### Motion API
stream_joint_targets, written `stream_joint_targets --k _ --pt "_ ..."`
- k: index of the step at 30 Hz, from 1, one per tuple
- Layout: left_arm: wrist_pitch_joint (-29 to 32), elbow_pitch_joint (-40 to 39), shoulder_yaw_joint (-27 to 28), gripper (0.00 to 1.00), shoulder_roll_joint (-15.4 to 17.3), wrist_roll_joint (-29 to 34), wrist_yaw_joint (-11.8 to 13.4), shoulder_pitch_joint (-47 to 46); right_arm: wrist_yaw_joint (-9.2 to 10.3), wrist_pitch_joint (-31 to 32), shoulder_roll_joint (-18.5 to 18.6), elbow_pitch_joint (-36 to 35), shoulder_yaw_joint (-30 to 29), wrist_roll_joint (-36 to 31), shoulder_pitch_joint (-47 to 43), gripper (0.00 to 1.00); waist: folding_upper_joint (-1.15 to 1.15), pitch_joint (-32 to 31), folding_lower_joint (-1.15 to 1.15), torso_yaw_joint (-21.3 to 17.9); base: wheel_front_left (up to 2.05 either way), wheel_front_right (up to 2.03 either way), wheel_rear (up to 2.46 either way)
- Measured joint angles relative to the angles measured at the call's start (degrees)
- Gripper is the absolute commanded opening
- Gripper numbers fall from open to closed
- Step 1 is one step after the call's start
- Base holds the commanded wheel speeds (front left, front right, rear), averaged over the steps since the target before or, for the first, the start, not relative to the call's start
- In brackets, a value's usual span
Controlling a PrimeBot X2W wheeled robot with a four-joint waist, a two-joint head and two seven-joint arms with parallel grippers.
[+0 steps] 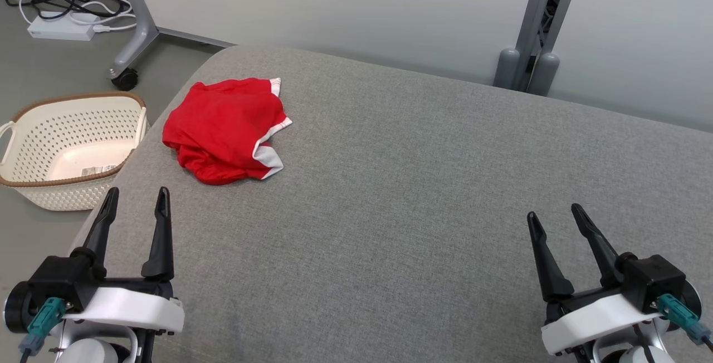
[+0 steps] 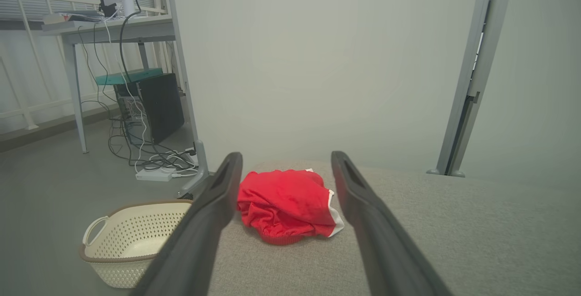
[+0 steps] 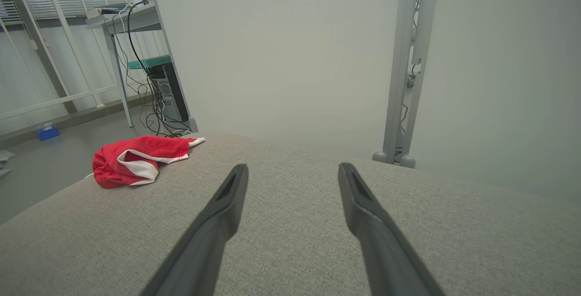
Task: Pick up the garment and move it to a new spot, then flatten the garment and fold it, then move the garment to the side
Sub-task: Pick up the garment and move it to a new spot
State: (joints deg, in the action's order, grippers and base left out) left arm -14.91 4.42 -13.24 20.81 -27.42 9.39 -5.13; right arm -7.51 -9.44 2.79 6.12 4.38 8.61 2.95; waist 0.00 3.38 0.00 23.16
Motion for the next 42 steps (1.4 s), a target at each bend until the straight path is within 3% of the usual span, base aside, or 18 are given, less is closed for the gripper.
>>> stream_joint_targets --k 11,22,30,42 --pt "-0.1 -1.3 0.9 1.0 -0.2 0.7 0.0 -2.1 0.0 -0.1 0.0 0.3 0.2 0.5 0.3 1.0 0.0 0.4 0.0 -0.6 0.0 0.0 0.0" --pt "1.8 -2.6 2.9 1.0 2.8 2.7 -1.3 -23.4 0.0 0.5 0.0 -0.6 0.8 -0.1 2.4 1.0 0.0 3.7 0.0 -2.9 0.0 0.0 0.0" --pt "8.3 14.7 2.4 1.0 3.9 0.0 -4.9 -34.2 0.0 1.5 0.3 -1.5 1.8 -1.4 4.7 1.0 0.0 8.3 0.0 -7.1 0.0 0.0 0.0" --pt "15.9 46.2 0.2 1.0 4.0 -3.6 -12.7 -40.7 0.0 2.2 1.7 -2.3 2.8 -1.7 7.3 1.0 0.0 16.6 0.0 -12.6 0.0 0.0 0.0"
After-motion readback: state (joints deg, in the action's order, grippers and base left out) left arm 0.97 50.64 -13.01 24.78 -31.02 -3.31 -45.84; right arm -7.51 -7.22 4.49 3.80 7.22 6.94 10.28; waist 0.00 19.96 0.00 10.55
